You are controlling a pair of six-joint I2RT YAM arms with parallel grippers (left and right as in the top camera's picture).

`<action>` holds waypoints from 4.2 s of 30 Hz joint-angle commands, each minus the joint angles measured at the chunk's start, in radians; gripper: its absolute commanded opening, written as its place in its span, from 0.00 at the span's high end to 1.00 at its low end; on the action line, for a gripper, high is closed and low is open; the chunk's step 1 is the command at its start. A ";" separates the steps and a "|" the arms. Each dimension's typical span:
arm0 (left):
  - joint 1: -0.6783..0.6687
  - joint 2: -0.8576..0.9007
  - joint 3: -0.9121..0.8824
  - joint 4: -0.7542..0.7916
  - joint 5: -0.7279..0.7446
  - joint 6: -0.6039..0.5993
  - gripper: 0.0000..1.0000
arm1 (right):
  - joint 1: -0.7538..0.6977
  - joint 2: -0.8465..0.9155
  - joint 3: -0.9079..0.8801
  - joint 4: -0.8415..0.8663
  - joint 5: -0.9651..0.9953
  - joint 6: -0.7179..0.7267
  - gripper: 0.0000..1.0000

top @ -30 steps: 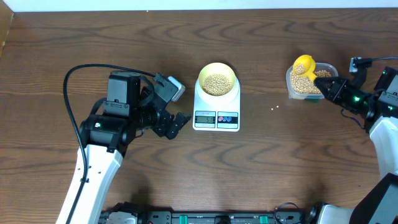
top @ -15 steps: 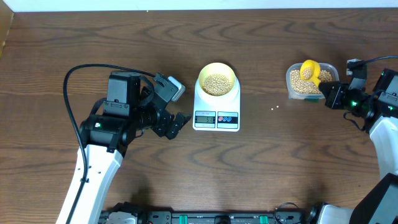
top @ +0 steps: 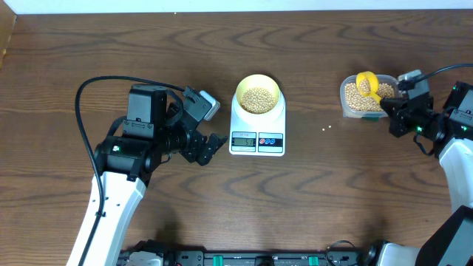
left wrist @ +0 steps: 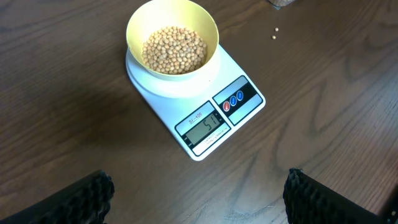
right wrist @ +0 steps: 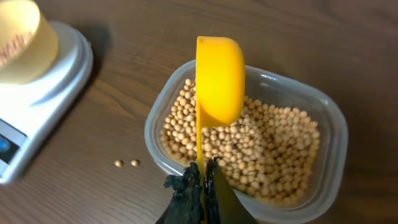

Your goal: Scoop item into bowl and weigh 50g on scale

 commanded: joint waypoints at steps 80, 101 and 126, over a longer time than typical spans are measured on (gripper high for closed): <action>-0.002 0.004 -0.005 0.001 0.008 0.013 0.11 | 0.712 0.213 0.001 0.553 0.196 0.485 0.99; -0.002 0.004 -0.005 0.001 0.008 0.013 0.11 | 0.745 0.216 0.001 0.520 0.237 0.395 0.99; -0.002 0.004 -0.005 0.001 0.008 0.013 0.11 | 0.745 0.216 0.002 0.414 0.220 0.395 0.99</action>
